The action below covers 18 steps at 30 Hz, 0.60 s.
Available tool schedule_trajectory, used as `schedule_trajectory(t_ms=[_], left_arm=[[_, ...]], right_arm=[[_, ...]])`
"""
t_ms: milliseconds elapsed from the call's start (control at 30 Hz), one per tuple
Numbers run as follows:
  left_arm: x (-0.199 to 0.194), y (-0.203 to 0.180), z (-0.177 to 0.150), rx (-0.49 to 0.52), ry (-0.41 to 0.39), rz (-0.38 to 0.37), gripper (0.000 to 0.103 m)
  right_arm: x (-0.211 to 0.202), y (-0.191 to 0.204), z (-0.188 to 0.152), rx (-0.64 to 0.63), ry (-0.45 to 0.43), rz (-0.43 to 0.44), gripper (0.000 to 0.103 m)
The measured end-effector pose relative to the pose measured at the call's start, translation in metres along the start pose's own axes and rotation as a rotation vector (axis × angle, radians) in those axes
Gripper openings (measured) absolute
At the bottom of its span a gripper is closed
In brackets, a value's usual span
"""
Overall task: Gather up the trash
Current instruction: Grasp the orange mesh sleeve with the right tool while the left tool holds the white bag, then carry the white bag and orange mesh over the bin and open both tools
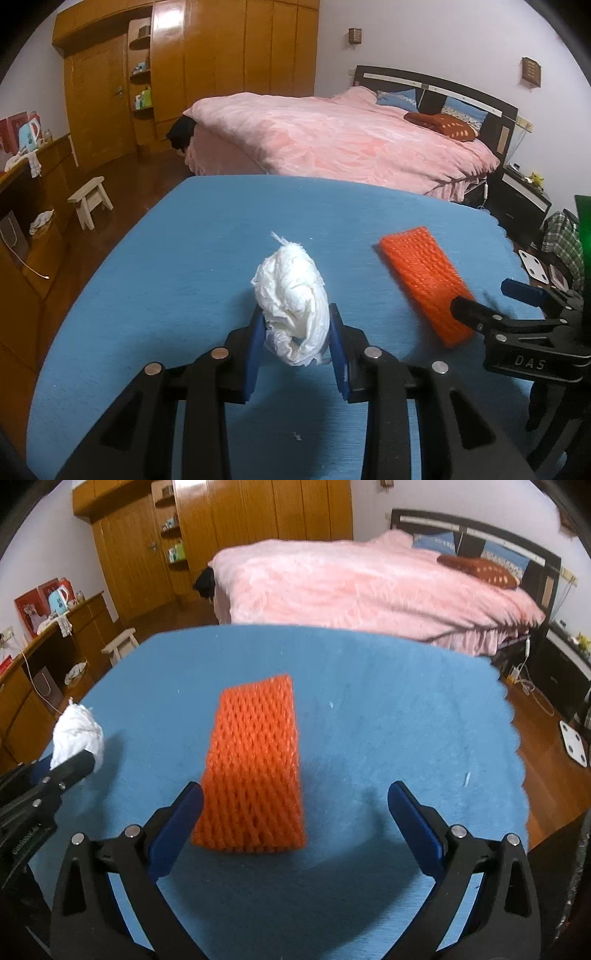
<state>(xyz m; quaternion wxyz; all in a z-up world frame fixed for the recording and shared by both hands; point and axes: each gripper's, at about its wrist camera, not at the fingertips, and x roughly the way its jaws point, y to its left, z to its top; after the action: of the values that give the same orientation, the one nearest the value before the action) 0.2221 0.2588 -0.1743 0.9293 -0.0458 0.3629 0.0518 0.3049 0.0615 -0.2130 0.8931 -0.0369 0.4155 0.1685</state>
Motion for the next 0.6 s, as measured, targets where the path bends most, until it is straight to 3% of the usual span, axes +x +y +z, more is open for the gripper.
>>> schedule_trajectory(t_ms=[33, 67, 133, 367, 533, 600], left_arm=[[0.001, 0.002, -0.001, -0.004, 0.002, -0.001, 0.033], [0.001, 0.003, 0.000, -0.005, 0.003, -0.001, 0.033], [0.002, 0.004, 0.000, -0.006, 0.005, -0.003, 0.033], [0.003, 0.005, -0.002, -0.011, 0.009, -0.016, 0.033], [0.003, 0.003, -0.002, -0.008, 0.008, -0.024, 0.033], [0.001, 0.001, -0.002, -0.008, 0.006, -0.026, 0.033]], right_arm=[[0.001, 0.001, -0.001, -0.001, 0.003, 0.004, 0.093], [0.002, 0.002, -0.001, -0.002, 0.007, 0.008, 0.081], [0.008, 0.005, -0.001, 0.000, 0.029, 0.027, 0.067], [0.007, 0.010, -0.004, -0.002, 0.048, 0.107, 0.033], [0.000, 0.009, -0.004, -0.003, 0.044, 0.128, 0.012], [-0.003, 0.007, -0.003, 0.009, 0.048, 0.148, 0.011]])
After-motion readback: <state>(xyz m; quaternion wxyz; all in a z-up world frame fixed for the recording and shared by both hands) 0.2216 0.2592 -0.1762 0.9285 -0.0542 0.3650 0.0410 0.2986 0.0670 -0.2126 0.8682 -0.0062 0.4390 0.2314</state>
